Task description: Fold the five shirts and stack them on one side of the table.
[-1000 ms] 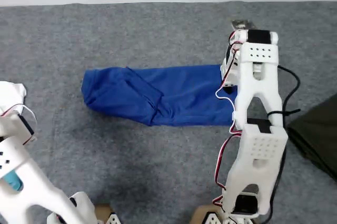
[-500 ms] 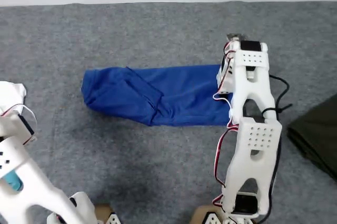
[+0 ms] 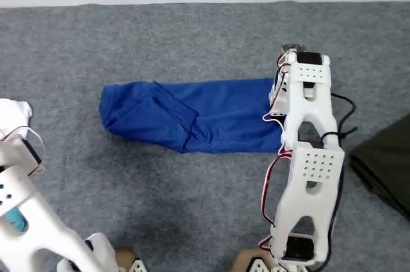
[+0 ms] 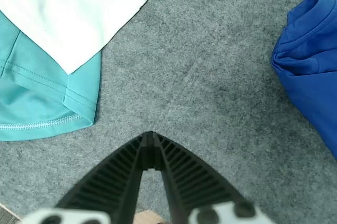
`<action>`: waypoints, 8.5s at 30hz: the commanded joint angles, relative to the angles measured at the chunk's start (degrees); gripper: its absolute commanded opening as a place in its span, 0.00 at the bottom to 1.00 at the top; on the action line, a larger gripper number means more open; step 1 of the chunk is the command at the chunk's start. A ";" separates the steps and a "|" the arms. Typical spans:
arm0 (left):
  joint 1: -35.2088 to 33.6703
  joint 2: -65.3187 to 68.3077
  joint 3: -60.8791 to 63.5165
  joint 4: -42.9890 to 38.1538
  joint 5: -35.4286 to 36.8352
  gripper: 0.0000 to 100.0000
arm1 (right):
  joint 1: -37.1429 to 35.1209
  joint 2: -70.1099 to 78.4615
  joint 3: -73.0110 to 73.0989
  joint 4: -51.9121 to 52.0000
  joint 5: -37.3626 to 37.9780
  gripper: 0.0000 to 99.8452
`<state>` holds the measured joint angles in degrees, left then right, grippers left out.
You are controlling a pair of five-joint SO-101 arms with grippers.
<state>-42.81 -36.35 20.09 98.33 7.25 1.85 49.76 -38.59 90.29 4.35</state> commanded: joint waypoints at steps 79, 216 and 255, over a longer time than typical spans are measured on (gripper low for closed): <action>-0.09 -1.41 4.09 -1.93 -0.18 0.00 | -52.79 9.01 -40.44 -14.37 11.96 0.31; 27.52 9.23 4.53 -26.11 -8.79 0.01 | -28.70 -30.55 -1.49 12.26 8.70 0.01; 26.11 104.09 -95.87 2.20 -18.20 0.03 | -16.75 -45.85 29.45 11.74 8.53 0.01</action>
<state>-16.00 70.20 -73.80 98.77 -9.98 -15.03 7.12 -8.62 100.31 13.49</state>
